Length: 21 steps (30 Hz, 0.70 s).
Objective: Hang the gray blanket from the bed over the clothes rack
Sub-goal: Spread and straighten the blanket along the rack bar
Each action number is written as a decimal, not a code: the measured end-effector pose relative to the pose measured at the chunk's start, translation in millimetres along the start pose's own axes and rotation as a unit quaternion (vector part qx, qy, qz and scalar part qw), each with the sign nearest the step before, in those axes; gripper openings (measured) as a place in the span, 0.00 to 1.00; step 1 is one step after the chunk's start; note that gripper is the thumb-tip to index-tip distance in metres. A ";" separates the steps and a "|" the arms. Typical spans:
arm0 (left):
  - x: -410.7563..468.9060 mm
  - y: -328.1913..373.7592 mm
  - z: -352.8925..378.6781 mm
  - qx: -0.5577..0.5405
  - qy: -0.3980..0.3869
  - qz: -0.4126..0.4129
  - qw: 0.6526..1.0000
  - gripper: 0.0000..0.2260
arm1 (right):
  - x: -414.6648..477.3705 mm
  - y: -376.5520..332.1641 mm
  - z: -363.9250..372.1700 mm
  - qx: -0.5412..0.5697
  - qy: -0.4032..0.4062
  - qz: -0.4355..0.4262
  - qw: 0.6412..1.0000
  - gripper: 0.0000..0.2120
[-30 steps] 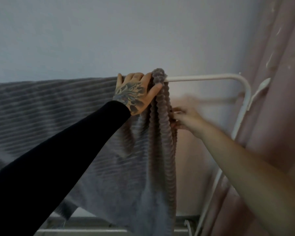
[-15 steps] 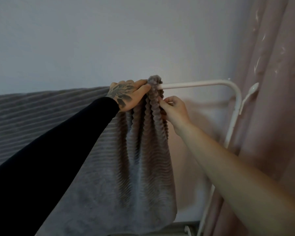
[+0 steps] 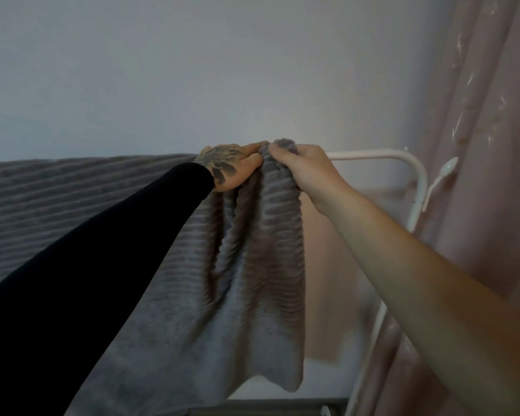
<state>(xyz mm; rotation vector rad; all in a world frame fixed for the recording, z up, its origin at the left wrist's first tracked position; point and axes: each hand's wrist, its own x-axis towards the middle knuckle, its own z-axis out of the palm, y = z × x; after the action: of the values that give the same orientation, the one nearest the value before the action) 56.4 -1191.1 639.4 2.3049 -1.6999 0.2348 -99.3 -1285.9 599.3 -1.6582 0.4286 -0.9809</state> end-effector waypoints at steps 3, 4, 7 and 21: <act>1.0 -1.8 -11.2 0.007 -0.020 -0.008 1.000 0.29 | 8.7 -21.5 -10.4 0.007 0.093 -0.037 0.995 0.14; 2.5 -3.7 -15.5 0.010 -0.035 -0.024 0.999 0.28 | 12.5 -28.4 -17.6 0.019 0.139 -0.050 0.989 0.13; 11.3 -12.1 -25.9 -0.049 -0.083 -0.057 0.994 0.23 | 13.3 -39.9 -42.8 -0.005 0.238 -0.093 0.967 0.15; 20.4 -21.2 2.4 -0.037 0.274 0.028 0.961 0.28 | -18.3 22.4 -85.5 -0.159 0.204 -0.019 0.966 0.17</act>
<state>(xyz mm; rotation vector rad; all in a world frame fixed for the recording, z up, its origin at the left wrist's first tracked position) 82.7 -1204.5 640.5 1.8968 -1.4528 0.7305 -172.4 -1333.4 575.8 -1.7487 0.8704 -1.3428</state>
